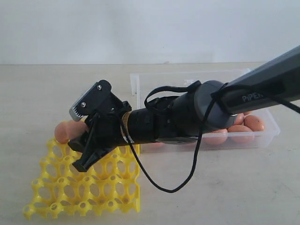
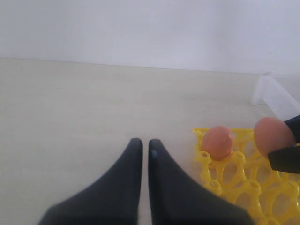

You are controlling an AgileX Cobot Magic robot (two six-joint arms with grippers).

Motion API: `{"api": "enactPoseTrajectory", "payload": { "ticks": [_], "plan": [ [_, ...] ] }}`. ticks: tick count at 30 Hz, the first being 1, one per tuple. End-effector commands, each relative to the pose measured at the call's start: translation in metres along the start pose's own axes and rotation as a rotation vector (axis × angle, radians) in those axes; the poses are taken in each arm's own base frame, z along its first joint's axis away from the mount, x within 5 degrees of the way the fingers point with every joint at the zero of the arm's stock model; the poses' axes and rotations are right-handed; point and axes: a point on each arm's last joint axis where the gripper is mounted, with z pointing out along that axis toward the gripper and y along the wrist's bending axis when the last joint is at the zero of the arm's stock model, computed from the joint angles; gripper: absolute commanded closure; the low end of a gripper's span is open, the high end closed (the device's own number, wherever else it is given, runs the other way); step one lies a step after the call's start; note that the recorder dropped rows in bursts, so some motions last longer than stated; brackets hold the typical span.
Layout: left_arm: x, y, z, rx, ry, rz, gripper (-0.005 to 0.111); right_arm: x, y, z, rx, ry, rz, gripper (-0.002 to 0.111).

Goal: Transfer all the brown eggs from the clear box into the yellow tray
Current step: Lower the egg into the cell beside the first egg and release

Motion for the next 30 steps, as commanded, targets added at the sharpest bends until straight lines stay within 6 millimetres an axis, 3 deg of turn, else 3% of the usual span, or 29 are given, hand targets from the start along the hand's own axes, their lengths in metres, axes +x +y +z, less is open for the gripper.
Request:
{"api": "enactPoseTrajectory", "payload": {
  "ticks": [1, 6, 13, 24, 30],
  "plan": [
    [0.001, 0.000, 0.000, 0.004, -0.004, 0.006, 0.103, -0.001, -0.001, 0.001, -0.004, -0.009, -0.017, 0.108],
    [0.001, 0.000, 0.000, 0.004, -0.004, 0.006, 0.103, 0.000, -0.003, 0.004, 0.006, -0.014, -0.102, 0.108],
    [0.001, 0.000, 0.000, 0.004, -0.004, 0.006, 0.103, 0.001, -0.014, 0.027, 0.044, -0.018, -0.048, 0.108],
    [0.001, 0.000, 0.000, 0.004, -0.004, 0.006, 0.103, 0.002, -0.018, 0.027, 0.074, 0.018, -0.073, 0.108],
    [0.001, 0.000, 0.000, 0.004, -0.004, 0.006, 0.103, 0.014, -0.020, 0.033, 0.073, 0.047, -0.083, 0.108]
  ]
}}
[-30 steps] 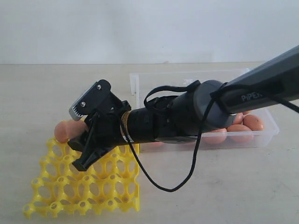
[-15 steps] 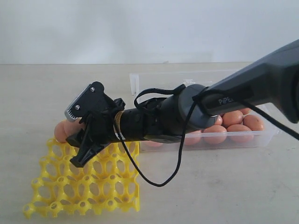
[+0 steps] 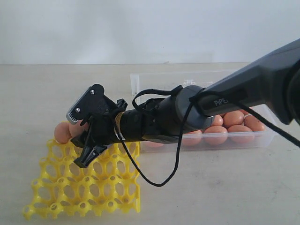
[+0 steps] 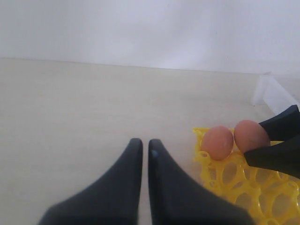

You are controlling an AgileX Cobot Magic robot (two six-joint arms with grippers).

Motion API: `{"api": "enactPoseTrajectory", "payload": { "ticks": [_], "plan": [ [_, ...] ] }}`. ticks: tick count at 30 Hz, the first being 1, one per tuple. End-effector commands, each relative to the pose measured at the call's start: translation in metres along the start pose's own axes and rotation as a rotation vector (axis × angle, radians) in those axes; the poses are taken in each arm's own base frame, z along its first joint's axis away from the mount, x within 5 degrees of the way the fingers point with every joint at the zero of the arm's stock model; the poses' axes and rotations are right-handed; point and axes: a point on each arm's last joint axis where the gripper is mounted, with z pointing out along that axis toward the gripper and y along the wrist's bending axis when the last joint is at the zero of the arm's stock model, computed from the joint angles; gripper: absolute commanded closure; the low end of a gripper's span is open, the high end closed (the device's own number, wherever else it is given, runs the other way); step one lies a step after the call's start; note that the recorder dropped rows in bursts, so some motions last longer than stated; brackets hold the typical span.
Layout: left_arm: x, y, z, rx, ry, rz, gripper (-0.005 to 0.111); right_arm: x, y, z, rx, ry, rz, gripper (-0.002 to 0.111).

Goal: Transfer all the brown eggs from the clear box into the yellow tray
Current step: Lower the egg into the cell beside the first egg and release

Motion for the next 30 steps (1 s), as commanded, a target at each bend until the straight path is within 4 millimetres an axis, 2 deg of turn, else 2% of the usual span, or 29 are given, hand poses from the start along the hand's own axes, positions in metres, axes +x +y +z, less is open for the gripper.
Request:
{"api": "enactPoseTrajectory", "payload": {
  "ticks": [1, 11, 12, 16, 19, 26, 30],
  "plan": [
    [0.0007, -0.0001, 0.0001, 0.004, -0.004, 0.006, 0.103, 0.0048, -0.0038, 0.0028, 0.006, 0.002, 0.004, 0.108],
    [0.0007, -0.0001, 0.0001, 0.004, -0.004, 0.006, 0.103, 0.0053, -0.0042, 0.0032, 0.011, 0.002, 0.010, 0.106],
    [0.0007, -0.0001, 0.0001, 0.004, -0.004, 0.006, 0.103, 0.0053, -0.0042, 0.0032, 0.011, 0.002, 0.010, 0.101],
    [0.0007, -0.0001, 0.0001, 0.004, -0.004, 0.006, 0.103, 0.0053, -0.0042, 0.0032, 0.011, 0.002, 0.010, 0.063],
    [0.0007, -0.0001, 0.0001, 0.004, -0.004, 0.006, 0.103, 0.0056, -0.0054, 0.0032, 0.025, 0.006, -0.005, 0.051],
    [0.0007, -0.0001, 0.0001, 0.004, -0.004, 0.006, 0.103, 0.0050, -0.0065, 0.0032, 0.036, 0.000, -0.013, 0.050],
    [0.0007, -0.0001, 0.0001, 0.004, -0.004, 0.006, 0.103, -0.0028, -0.0081, -0.0014, 0.047, -0.019, -0.008, 0.050]
  ]
}}
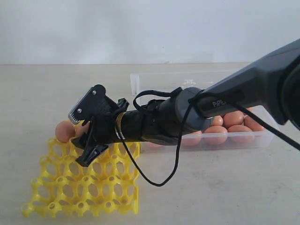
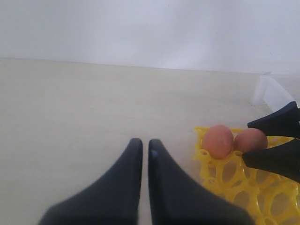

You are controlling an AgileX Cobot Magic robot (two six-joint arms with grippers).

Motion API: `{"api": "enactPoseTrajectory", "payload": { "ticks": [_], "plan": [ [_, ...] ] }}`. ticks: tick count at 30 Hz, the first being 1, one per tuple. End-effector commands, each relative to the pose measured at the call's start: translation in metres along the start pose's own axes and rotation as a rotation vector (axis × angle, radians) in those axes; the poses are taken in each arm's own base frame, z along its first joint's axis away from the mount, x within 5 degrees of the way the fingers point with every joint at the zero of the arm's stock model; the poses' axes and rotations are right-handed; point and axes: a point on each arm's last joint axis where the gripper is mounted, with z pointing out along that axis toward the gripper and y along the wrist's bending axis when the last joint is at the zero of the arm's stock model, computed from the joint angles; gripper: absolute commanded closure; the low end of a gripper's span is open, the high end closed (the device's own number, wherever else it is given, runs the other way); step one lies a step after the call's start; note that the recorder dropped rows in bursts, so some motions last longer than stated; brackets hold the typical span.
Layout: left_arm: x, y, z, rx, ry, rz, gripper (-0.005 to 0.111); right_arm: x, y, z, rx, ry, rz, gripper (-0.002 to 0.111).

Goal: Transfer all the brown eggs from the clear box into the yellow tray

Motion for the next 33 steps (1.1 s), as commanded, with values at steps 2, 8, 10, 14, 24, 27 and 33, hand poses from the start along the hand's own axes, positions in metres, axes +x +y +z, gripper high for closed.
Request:
{"api": "enactPoseTrajectory", "payload": {
  "ticks": [2, 8, 10, 14, 24, 27, 33],
  "plan": [
    [0.001, 0.000, 0.000, 0.004, -0.004, 0.006, 0.103, -0.018, -0.007, -0.012, 0.031, -0.033, -0.007, 0.050],
    [0.001, 0.000, 0.000, 0.004, -0.004, 0.006, 0.103, -0.073, -0.027, -0.074, 0.215, 0.043, 0.106, 0.054],
    [0.001, 0.000, 0.000, 0.004, -0.004, 0.006, 0.103, -0.078, -0.034, -0.100, 0.305, 0.180, 0.114, 0.063],
    [0.001, 0.000, 0.000, 0.004, -0.004, 0.006, 0.103, -0.059, -0.047, -0.163, 0.520, 0.690, 0.136, 0.075],
    [0.001, 0.000, 0.000, 0.004, -0.004, 0.006, 0.103, -0.012, -0.150, -0.205, 0.708, 0.765, 0.418, 0.051],
    [0.001, 0.000, 0.000, 0.004, -0.004, 0.006, 0.103, 0.014, -0.183, -0.200, 0.402, 0.853, 0.692, 0.070],
    [0.001, 0.000, 0.000, 0.004, -0.004, 0.006, 0.103, -0.002, -0.197, -0.171, 0.129, 0.725, 0.699, 0.078]
  ]
}}
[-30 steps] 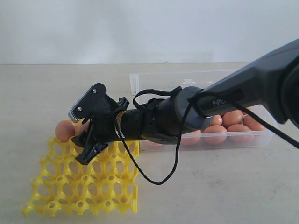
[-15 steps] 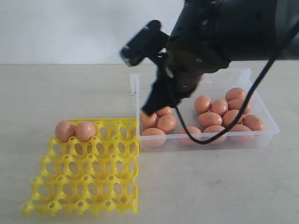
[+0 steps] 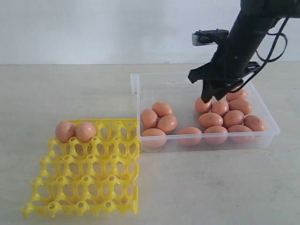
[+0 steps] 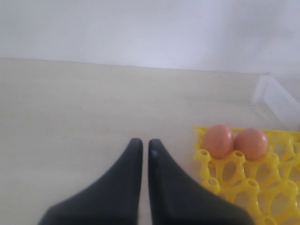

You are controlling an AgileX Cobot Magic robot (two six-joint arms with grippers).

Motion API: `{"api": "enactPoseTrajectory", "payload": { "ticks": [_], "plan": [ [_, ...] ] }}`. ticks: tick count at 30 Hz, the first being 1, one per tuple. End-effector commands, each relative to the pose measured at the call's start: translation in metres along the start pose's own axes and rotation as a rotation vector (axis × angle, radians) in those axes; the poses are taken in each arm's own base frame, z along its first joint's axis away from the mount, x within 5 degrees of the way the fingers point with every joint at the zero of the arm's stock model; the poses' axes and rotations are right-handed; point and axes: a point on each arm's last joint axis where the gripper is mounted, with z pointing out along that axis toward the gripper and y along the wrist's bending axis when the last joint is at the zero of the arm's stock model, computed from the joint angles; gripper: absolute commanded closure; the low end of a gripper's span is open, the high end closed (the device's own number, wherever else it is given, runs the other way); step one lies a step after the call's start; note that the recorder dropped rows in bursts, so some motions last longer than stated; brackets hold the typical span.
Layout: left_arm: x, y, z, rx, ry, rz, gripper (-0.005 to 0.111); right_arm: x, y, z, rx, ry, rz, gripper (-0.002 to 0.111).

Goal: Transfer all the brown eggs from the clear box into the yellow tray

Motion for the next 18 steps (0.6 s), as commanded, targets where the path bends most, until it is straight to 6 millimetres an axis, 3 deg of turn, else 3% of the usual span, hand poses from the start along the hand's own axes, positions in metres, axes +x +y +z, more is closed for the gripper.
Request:
{"api": "enactPoseTrajectory", "payload": {
  "ticks": [1, 5, 6, 14, 15, 16, 18],
  "plan": [
    [0.001, 0.000, 0.000, 0.004, -0.004, 0.006, 0.103, -0.006, 0.004, -0.004, -0.048, 0.001, -0.191, 0.076],
    [0.001, 0.000, 0.000, 0.004, -0.004, 0.006, 0.103, -0.011, 0.003, -0.004, -0.027, -0.051, -0.376, 0.046],
    [0.001, 0.000, 0.000, 0.004, -0.004, 0.006, 0.103, -0.014, 0.002, -0.004, -0.011, -0.084, -0.375, 0.044],
    [0.001, 0.000, 0.000, 0.004, -0.004, 0.006, 0.103, -0.023, 0.002, -0.006, 0.010, -0.187, -0.389, 0.043],
    [0.001, 0.000, 0.000, 0.004, -0.004, 0.006, 0.103, -0.022, 0.005, -0.005, 0.000, -0.168, -0.444, 0.043],
    [0.001, 0.000, 0.000, 0.004, -0.004, 0.006, 0.103, -0.013, 0.009, -0.001, 0.000, -0.062, -0.627, 0.043],
    [0.001, 0.000, 0.000, 0.004, -0.004, 0.006, 0.103, -0.007, 0.006, 0.004, 0.033, 0.035, -0.729, 0.043]
  ]
}}
